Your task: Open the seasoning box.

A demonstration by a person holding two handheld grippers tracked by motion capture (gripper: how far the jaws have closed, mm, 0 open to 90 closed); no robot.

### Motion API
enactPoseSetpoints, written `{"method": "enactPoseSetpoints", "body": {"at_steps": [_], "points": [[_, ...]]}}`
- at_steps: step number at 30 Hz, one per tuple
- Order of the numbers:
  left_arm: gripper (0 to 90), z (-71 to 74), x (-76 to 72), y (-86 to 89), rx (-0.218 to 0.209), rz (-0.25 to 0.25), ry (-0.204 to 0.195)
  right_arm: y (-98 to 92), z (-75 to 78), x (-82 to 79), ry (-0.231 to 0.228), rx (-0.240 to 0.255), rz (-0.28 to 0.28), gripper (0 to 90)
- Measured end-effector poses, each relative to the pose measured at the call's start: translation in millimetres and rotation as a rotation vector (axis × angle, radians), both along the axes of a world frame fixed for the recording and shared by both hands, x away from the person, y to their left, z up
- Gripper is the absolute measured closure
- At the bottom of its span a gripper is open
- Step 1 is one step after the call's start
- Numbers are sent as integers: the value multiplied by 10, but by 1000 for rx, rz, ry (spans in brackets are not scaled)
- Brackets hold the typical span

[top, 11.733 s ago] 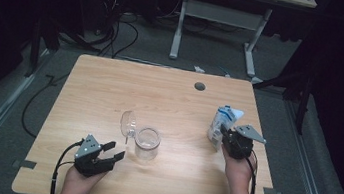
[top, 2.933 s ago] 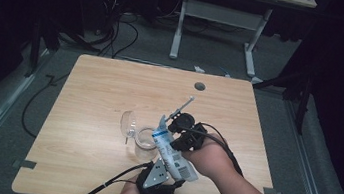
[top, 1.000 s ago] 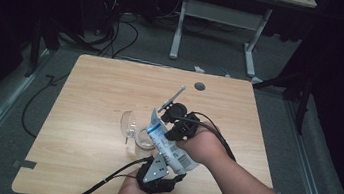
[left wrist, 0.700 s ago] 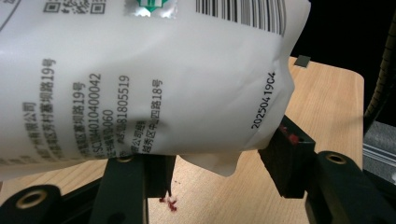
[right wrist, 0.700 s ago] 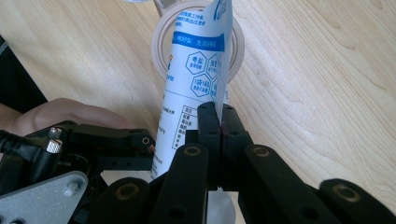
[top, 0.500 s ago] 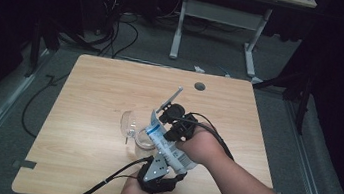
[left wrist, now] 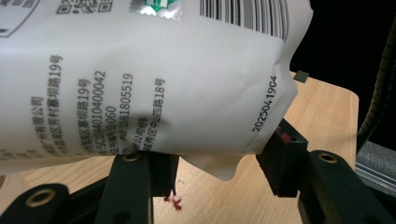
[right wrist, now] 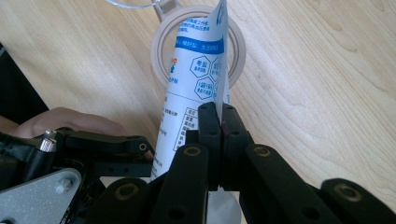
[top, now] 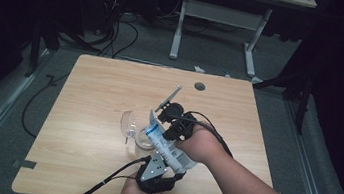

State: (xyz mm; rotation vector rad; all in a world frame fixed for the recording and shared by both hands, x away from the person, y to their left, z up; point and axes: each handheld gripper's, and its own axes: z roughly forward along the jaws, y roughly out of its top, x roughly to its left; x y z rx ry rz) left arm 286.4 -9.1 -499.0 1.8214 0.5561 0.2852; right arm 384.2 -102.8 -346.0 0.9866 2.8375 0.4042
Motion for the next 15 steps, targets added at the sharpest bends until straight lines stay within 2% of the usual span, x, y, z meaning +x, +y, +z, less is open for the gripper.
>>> {"method": "enactPoseSetpoints", "body": {"at_steps": [15], "points": [[530, 15, 14, 30, 3, 12, 1, 59, -12, 31, 13, 5, 20, 898]]}}
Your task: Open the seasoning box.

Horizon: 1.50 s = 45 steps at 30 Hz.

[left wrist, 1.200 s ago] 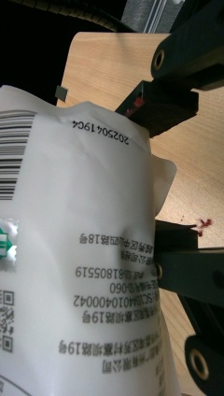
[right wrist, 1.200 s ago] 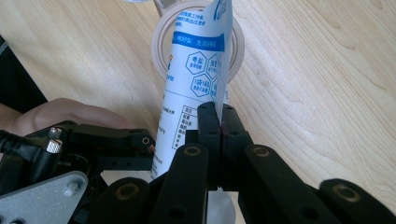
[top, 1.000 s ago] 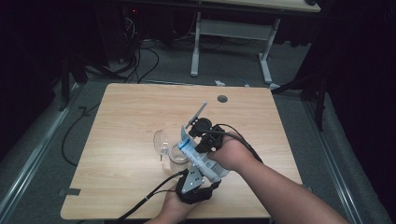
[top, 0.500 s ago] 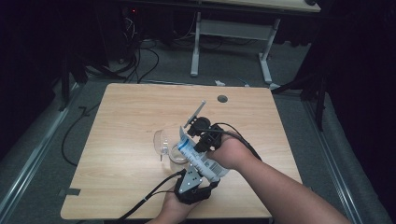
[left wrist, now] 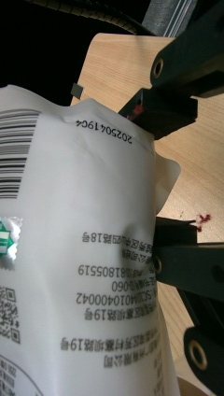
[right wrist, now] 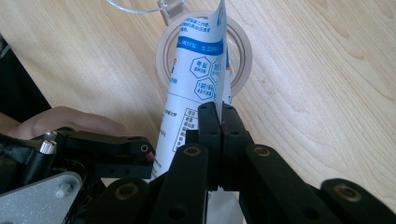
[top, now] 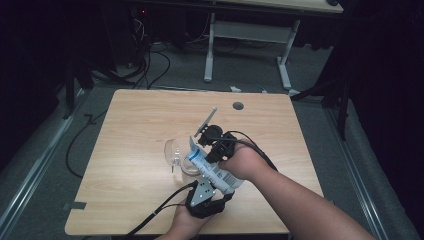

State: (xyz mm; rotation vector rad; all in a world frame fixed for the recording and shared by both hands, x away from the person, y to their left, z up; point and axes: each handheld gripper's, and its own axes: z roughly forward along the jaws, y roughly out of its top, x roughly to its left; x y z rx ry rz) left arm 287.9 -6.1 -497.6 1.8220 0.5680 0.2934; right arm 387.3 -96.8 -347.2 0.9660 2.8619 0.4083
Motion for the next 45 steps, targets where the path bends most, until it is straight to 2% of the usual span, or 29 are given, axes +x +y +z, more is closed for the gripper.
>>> {"method": "enactPoseSetpoints", "body": {"at_steps": [19, 30, 45], "points": [[526, 27, -6, -15, 7, 4, -16, 8, 28, 26, 3, -4, 25, 898], [516, 36, -7, -27, 2, 0, -8, 33, 15, 40, 4, -20, 25, 897], [510, 67, 11, -38, -2, -4, -13, 48, 29, 80, 13, -6, 24, 899]]}}
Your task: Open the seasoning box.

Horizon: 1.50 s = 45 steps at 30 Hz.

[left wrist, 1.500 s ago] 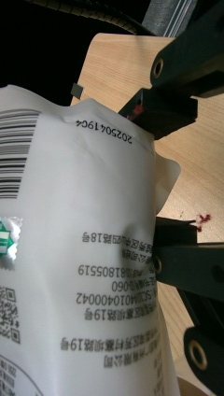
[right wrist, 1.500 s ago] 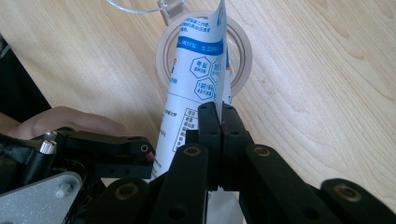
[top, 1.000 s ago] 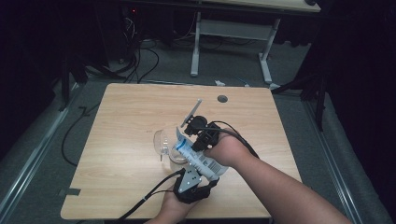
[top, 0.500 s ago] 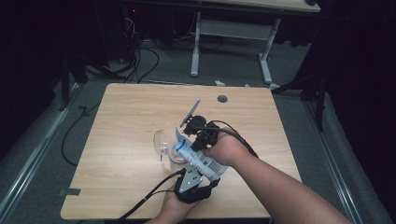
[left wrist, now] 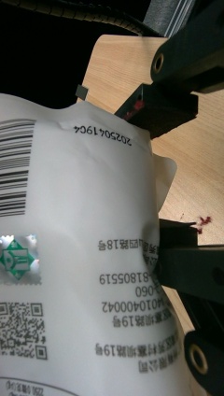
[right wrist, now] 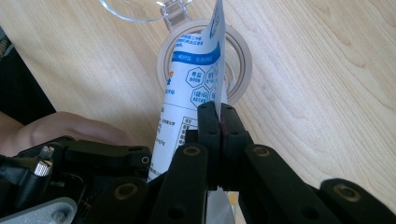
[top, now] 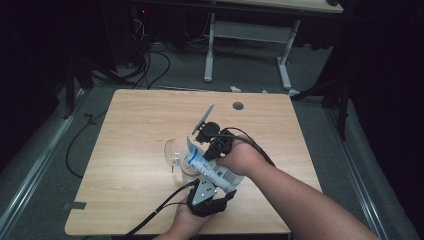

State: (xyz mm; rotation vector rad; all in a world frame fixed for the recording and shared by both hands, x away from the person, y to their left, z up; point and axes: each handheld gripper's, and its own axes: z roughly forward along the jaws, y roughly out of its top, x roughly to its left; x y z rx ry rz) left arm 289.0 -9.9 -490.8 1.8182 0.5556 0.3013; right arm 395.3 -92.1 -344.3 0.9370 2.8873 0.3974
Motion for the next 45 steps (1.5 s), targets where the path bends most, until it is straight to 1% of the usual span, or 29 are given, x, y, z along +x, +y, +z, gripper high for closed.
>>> {"method": "enactPoseSetpoints", "body": {"at_steps": [1, 2, 10, 12, 19, 21, 28, 31, 39, 43, 45], "points": [[510, -1, 0, 0, 0, 0, -1, -6, 0, 5, 2, 7, 1, 898], [510, -1, 1, -1, 1, 1, -1, -7, 5, 6, 2, 1, 1, 898], [511, 22, 11, 1, 7, 2, -13, -8, 32, 5, -5, 3, 3, 899], [511, 28, 14, -4, 4, 3, -12, -13, 39, 6, -7, 10, 4, 898], [512, 33, 20, -11, 7, 1, -17, -27, 53, 10, -10, 6, 5, 898], [512, 34, 21, -15, 7, 0, -18, -32, 53, 14, -7, 13, 4, 898], [512, 38, 26, -19, 6, 0, -17, -32, 59, 25, -3, 3, 4, 898], [512, 40, 23, -25, -3, 0, -12, -30, 58, 25, -4, 1, 4, 899], [511, 43, 26, -24, -10, 1, -15, -20, 65, 26, -8, -3, 8, 898], [509, 47, 28, -19, -16, 1, -10, -4, 64, 31, -2, -3, 3, 898], [509, 42, 26, -12, -15, 4, -10, 7, 54, 40, -5, -7, 10, 898]]}}
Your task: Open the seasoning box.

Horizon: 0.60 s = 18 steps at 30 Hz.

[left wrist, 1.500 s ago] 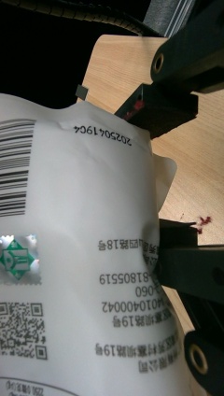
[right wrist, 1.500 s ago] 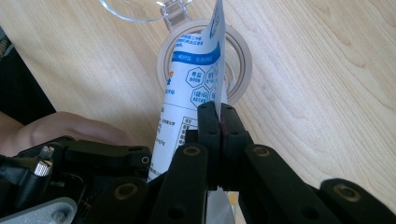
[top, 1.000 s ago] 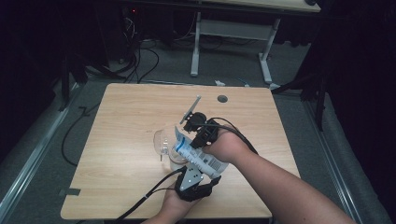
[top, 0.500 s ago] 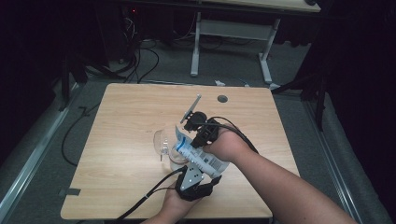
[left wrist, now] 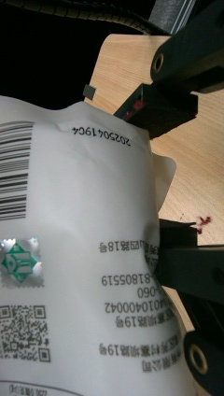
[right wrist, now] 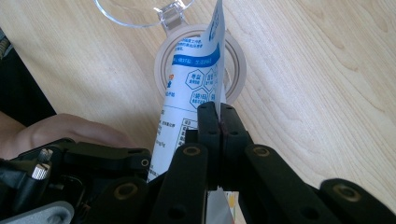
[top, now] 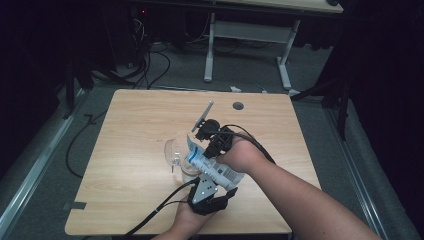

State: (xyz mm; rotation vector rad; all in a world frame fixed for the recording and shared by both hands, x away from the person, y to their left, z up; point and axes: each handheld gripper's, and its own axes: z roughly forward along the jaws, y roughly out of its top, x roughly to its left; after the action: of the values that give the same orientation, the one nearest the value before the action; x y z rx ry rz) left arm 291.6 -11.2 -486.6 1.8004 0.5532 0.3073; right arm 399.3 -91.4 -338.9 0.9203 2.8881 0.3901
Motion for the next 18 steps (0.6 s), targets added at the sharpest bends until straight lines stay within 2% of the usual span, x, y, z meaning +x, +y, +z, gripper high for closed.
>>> {"method": "enactPoseSetpoints", "body": {"at_steps": [15, 18], "points": [[508, -9, 3, 29, -9, 4, 0, 69, -16, 12, 3, -18, 6, 898], [509, -8, 6, 36, -7, 5, -1, 73, -18, 20, 1, -8, 12, 898]]}}
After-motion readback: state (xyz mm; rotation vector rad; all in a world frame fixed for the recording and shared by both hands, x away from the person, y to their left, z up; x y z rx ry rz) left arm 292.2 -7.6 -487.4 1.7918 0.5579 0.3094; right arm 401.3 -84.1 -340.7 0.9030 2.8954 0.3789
